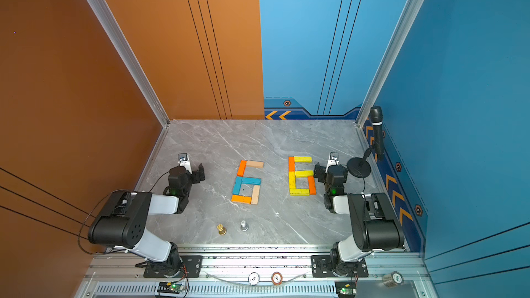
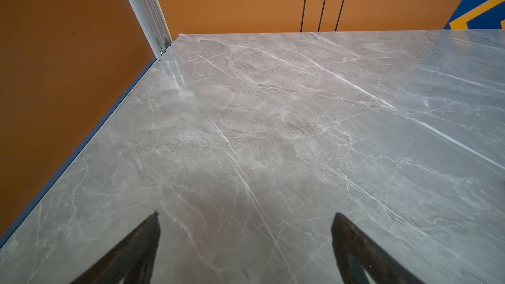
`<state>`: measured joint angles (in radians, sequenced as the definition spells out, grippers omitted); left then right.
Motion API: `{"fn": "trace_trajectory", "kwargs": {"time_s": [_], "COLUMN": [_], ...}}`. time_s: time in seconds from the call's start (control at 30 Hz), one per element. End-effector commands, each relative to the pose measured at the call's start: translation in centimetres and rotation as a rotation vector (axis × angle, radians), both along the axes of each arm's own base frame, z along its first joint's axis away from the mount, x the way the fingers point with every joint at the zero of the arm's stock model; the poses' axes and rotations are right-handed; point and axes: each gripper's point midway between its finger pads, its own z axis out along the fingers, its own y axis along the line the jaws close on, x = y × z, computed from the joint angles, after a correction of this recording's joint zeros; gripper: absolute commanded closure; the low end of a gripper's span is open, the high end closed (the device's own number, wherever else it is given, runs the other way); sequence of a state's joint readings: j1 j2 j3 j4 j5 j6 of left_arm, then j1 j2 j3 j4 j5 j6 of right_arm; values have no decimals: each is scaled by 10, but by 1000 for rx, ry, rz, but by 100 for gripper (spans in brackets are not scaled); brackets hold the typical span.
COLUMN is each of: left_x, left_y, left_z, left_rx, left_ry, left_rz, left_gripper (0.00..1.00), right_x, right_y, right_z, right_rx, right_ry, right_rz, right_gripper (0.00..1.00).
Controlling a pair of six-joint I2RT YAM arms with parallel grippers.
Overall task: Assemble the number 6 with building blocks
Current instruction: Reset both arms
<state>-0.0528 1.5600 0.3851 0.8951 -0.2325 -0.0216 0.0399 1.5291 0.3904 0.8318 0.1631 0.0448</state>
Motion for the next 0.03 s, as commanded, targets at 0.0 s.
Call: {"fn": "trace_trajectory", "kwargs": {"time_s": [0.0], "left_x": [0], "left_y": [3], "left_z": [1], "left_rx": [16], "left_ry": [-7], "left_rz": [3], "left_gripper": [2], "right_x": [1], "right_y": [0], "right_z": [3], "right_rx": [13], "right_ry": [-19], "right_rz": [-1], "right_gripper": [1]}}
